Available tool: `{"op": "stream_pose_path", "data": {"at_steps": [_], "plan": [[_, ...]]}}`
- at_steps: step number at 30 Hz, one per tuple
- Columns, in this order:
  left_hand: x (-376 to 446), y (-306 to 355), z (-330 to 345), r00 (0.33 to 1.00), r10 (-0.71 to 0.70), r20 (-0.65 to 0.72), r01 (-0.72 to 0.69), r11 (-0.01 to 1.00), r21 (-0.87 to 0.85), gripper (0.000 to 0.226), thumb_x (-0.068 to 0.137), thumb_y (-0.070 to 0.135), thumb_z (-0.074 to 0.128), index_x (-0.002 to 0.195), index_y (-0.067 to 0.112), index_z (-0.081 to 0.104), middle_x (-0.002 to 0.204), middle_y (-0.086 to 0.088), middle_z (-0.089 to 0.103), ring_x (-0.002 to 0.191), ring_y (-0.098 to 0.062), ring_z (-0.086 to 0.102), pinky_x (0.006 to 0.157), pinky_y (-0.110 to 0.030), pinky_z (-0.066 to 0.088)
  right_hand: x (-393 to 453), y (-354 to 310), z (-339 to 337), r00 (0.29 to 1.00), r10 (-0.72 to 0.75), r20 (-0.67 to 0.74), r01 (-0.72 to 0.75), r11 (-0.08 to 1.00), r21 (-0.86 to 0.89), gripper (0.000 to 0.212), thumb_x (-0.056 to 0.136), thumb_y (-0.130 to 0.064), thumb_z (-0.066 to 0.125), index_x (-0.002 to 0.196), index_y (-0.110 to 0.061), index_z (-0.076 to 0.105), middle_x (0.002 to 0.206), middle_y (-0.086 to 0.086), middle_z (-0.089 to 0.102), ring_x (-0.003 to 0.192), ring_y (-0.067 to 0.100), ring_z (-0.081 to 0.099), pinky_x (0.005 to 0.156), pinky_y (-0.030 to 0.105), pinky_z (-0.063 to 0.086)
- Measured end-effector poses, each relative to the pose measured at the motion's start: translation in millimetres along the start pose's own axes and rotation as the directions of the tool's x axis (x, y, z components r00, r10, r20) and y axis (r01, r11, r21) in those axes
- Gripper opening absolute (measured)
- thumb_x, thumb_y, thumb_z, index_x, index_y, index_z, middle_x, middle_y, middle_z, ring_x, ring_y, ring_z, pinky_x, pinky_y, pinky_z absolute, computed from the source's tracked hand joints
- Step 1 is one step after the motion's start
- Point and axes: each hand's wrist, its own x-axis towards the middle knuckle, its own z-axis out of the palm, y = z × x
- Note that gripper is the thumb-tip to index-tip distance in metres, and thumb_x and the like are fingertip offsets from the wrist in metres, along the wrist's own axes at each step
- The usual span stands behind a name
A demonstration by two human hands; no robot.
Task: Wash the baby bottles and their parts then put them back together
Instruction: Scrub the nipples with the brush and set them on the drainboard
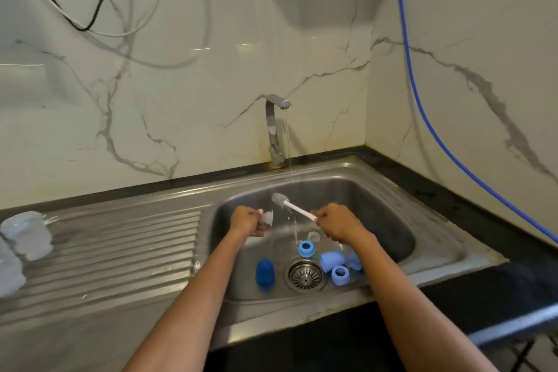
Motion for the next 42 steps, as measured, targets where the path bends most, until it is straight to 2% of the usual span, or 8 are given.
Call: {"op": "stream_pose_path", "data": {"at_steps": [4, 6, 11, 17, 24, 29, 36, 42], "plan": [[-25.3, -10.1, -16.6, 0.959, -0.271, -0.076, 0.179, 0.795, -0.580, 0.024, 0.104, 0.018, 0.038, 0.093, 0.001, 0.051, 0.073, -0.015, 0.052, 0.049, -0.022, 0.063, 0.048, -0.029, 0.055, -10.9, -5.1, 1.3, 0.994, -0.104, 0.037, 0.086, 0.943, 0.322, 0.028, 0.098, -0.023, 0.048, 0.121, -0.026, 0.065, 0.059, 0.004, 0.056, 0.044, 0.011, 0.042, 0.040, 0.022, 0.033], [-35.5, -10.2, -22.2, 0.952, -0.306, -0.016, 0.195, 0.643, -0.740, 0.029, 0.105, 0.020, 0.033, 0.113, -0.004, 0.048, 0.096, -0.026, 0.056, 0.072, -0.035, 0.067, 0.076, -0.036, 0.056, -16.4, -8.1, 4.8, 0.984, -0.169, 0.049, 0.137, 0.910, 0.391, 0.028, 0.097, -0.022, 0.049, 0.118, -0.029, 0.067, 0.056, 0.003, 0.055, 0.039, 0.009, 0.039, 0.038, 0.021, 0.031], [-40.0, 1.8, -28.6, 0.968, -0.250, -0.031, 0.090, 0.459, -0.884, 0.038, 0.102, 0.013, 0.039, 0.128, -0.015, 0.042, 0.127, -0.034, 0.052, 0.117, -0.040, 0.056, 0.100, -0.038, 0.046, -16.3, -5.0, 10.2, 0.958, -0.279, 0.061, 0.230, 0.879, 0.418, 0.027, 0.096, -0.021, 0.052, 0.109, -0.037, 0.070, 0.052, 0.000, 0.054, 0.038, 0.009, 0.037, 0.037, 0.021, 0.030], [-19.6, 3.4, -40.3, 0.976, -0.216, 0.023, 0.078, 0.251, -0.965, 0.021, 0.094, 0.003, 0.054, 0.111, -0.010, 0.054, 0.119, -0.026, 0.057, 0.117, -0.032, 0.056, 0.098, -0.036, 0.046, -9.7, -2.0, 13.6, 0.954, -0.297, 0.046, 0.248, 0.864, 0.438, 0.025, 0.097, -0.019, 0.053, 0.107, -0.032, 0.071, 0.053, 0.003, 0.053, 0.039, 0.008, 0.038, 0.038, 0.020, 0.032], [-8.9, 9.8, -37.1, 0.979, -0.160, 0.123, 0.155, 0.204, -0.967, 0.012, 0.091, 0.010, 0.059, 0.085, 0.000, 0.059, 0.075, -0.010, 0.066, 0.078, -0.016, 0.061, 0.056, -0.018, 0.055, -15.2, -3.9, 6.9, 0.960, -0.278, 0.028, 0.231, 0.848, 0.477, 0.027, 0.098, -0.019, 0.051, 0.109, -0.036, 0.068, 0.052, 0.001, 0.049, 0.040, 0.009, 0.035, 0.038, 0.021, 0.029], [-6.9, 4.8, -38.4, 0.986, -0.128, 0.103, 0.127, 0.202, -0.971, 0.008, 0.093, 0.010, 0.056, 0.094, 0.003, 0.060, 0.097, -0.012, 0.065, 0.107, -0.024, 0.058, 0.101, -0.034, 0.044, -18.7, 0.1, 5.6, 0.957, -0.263, 0.122, 0.185, 0.877, 0.443, 0.027, 0.098, -0.018, 0.050, 0.114, -0.030, 0.069, 0.053, 0.001, 0.049, 0.040, 0.009, 0.033, 0.037, 0.021, 0.028], [2.1, -0.9, -53.3, 0.989, -0.100, 0.111, 0.138, 0.323, -0.936, 0.007, 0.092, 0.008, 0.057, 0.094, 0.002, 0.059, 0.108, -0.017, 0.066, 0.110, -0.031, 0.061, 0.095, -0.040, 0.047, -20.7, -17.7, 13.1, 0.888, -0.460, 0.004, 0.452, 0.871, -0.193, 0.039, 0.098, -0.025, 0.052, 0.137, -0.031, 0.050, 0.071, 0.010, 0.060, 0.060, 0.014, 0.047, 0.065, 0.036, 0.046], [-3.6, -1.3, -54.0, 0.985, 0.001, 0.170, 0.152, 0.435, -0.887, 0.009, 0.092, 0.015, 0.058, 0.096, 0.007, 0.061, 0.083, -0.012, 0.074, 0.080, -0.023, 0.071, 0.104, -0.043, 0.043, -23.9, -7.4, -2.6, 0.925, -0.197, 0.324, -0.034, 0.809, 0.587, 0.030, 0.095, -0.032, 0.058, 0.124, -0.031, 0.064, 0.059, 0.001, 0.046, 0.045, 0.007, 0.032, 0.038, 0.017, 0.029]]}}
